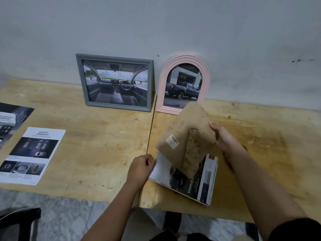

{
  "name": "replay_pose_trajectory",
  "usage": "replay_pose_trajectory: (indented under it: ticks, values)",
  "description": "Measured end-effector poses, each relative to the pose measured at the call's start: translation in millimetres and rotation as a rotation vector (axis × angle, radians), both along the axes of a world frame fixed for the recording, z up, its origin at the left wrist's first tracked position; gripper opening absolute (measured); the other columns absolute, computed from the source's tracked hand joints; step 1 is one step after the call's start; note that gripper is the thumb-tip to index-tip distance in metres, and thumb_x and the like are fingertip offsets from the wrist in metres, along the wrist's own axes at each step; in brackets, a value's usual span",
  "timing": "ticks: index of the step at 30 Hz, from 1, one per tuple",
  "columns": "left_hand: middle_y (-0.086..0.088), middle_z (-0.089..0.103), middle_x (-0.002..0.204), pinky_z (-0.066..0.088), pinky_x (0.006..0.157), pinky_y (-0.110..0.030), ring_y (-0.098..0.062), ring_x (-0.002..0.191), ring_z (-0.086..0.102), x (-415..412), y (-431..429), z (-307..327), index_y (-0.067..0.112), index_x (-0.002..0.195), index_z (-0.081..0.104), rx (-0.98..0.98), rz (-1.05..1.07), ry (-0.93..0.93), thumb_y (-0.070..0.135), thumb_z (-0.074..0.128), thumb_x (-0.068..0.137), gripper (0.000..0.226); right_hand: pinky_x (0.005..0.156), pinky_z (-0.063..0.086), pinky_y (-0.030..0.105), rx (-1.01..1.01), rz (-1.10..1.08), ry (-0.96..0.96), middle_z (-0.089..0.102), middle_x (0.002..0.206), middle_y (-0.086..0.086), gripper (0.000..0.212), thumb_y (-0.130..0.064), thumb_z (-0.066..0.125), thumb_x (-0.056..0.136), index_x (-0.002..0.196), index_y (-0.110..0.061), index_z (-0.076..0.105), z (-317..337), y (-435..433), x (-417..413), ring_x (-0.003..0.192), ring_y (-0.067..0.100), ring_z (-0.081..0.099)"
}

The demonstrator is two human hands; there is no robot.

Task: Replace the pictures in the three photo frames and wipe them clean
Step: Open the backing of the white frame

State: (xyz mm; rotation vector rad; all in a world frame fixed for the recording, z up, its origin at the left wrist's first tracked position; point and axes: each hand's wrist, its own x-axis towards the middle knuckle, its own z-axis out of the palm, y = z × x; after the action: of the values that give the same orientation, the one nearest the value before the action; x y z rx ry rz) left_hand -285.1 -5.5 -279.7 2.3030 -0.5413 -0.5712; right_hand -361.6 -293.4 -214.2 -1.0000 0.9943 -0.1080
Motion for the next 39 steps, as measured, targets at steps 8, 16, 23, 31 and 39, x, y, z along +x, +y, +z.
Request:
replay_pose_trajectory:
  ticks: [8,16,23,31,39]
  values:
    - [-0.007,0.052,0.057,0.036,0.047,-0.032,-0.02,0.053,0.051,-5.9,2.2,-8.3,0.013,0.063,0.055,0.062,-0.015,-0.157,0.028,0.05,0.089,0.031,0.095,0.046,0.049,0.192,-0.748,-0.08,0.053,0.133,0.007,0.039,-0.021,0.036,0.101,0.139,-0.012,0.039,-14.3,-24.3,-78.1,0.12,0.029,0.053]
    - [0.0,0.054,0.055,0.041,0.048,-0.032,-0.015,0.053,0.051,-17.7,9.4,-4.3,0.018,0.06,0.056,0.046,0.145,-0.147,0.025,0.054,0.087,0.028,0.096,0.047,0.045,0.03,-1.076,0.09,0.058,0.114,0.018,0.032,-0.013,0.036,0.096,0.121,-0.004,0.054,-17.1,-42.4,-85.8,0.114,0.034,0.054]
    - [-0.004,0.054,0.055,0.036,0.049,-0.032,-0.022,0.056,0.052,-19.9,14.2,-4.3,0.011,0.06,0.055,0.006,0.192,-0.1,0.023,0.055,0.088,0.03,0.076,0.053,0.028,-0.006,-0.929,0.323,0.053,0.112,0.01,0.013,-0.007,0.052,0.091,0.104,-0.003,0.052,-19.3,-51.2,-66.9,0.095,0.021,0.053]
    - [-0.004,0.055,0.059,0.035,0.052,-0.029,-0.02,0.059,0.051,-21.4,10.4,-2.9,0.011,0.065,0.056,-0.023,0.216,-0.071,0.02,0.053,0.088,0.025,0.099,0.044,0.042,-0.666,-0.256,0.648,0.047,0.133,0.016,0.044,-0.005,0.056,0.085,0.129,-0.004,0.05,-31.2,-20.3,-70.7,0.119,0.033,0.047]
    - [0.0,0.058,0.09,0.039,0.066,-0.024,-0.019,0.082,0.053,-21.2,4.2,-5.4,0.012,0.094,0.062,0.024,0.141,-0.19,0.014,0.05,0.091,0.013,0.087,0.043,0.029,-1.09,0.629,0.422,0.049,0.124,0.004,0.038,-0.029,0.061,0.087,0.121,-0.015,0.053,-50.2,49.7,-45.3,0.11,0.018,0.046]
